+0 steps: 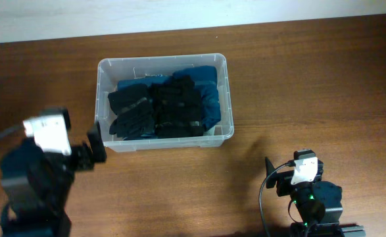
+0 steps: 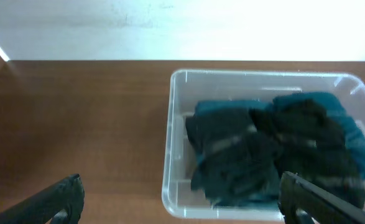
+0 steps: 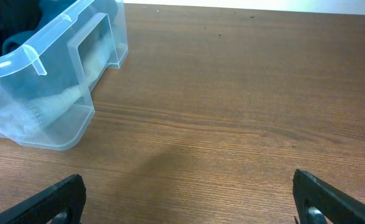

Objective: Pack container

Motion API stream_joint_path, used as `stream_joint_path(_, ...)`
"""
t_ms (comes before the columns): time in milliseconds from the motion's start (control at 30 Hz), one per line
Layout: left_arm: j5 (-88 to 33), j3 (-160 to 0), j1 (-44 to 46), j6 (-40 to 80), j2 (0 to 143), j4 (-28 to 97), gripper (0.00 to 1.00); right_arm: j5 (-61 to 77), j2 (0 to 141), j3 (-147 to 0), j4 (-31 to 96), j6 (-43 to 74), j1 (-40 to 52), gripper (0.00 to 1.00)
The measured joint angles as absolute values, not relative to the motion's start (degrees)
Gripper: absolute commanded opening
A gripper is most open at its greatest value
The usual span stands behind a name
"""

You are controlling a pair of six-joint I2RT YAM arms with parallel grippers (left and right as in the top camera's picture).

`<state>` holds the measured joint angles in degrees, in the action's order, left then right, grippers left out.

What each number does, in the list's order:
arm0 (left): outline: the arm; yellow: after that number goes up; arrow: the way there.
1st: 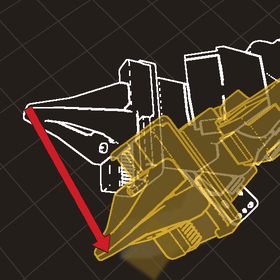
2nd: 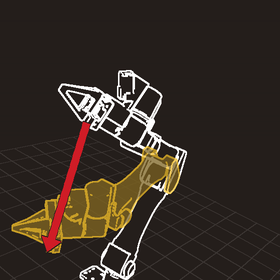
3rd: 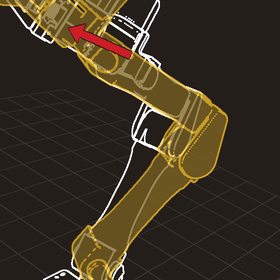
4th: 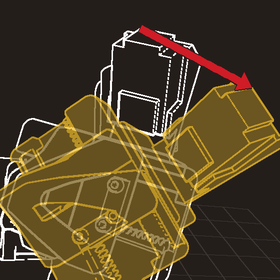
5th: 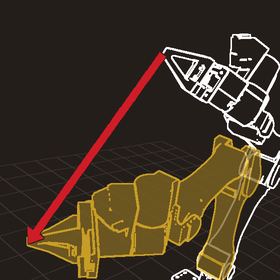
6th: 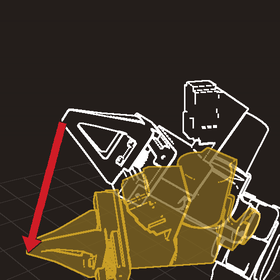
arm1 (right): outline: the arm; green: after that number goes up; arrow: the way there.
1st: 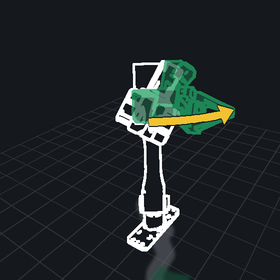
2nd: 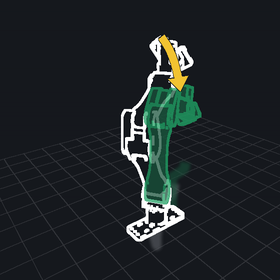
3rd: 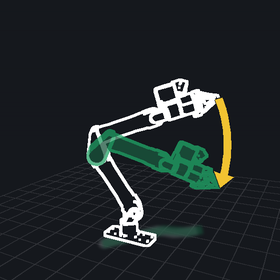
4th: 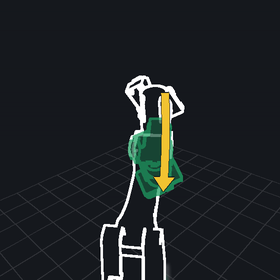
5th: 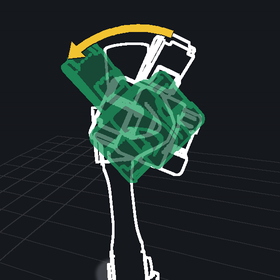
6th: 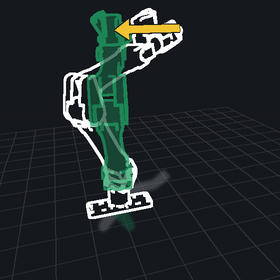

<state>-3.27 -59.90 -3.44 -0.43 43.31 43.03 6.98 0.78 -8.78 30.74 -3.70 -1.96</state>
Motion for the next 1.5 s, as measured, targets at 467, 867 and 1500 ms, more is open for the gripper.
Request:
stream_joint_path(467,-5.7,-28.1,-3.3,-0.4,16.7,32.0,0.99,7.0,0.7,-8.8,30.7,-3.7,-2.0,0.98)
stream_joint_path(867,-6.0,-15.4,-1.1,-0.4,1.7,30.1,0.99,7.0,0.7,-8.8,30.7,-3.7,-2.0,0.98)
stream_joint_path(1500,-6.9,-6.5,-0.4,-0.4,0.8,20.0,0.99,7.0,0.7,-8.8,30.7,-3.7,-2.0,0.98)
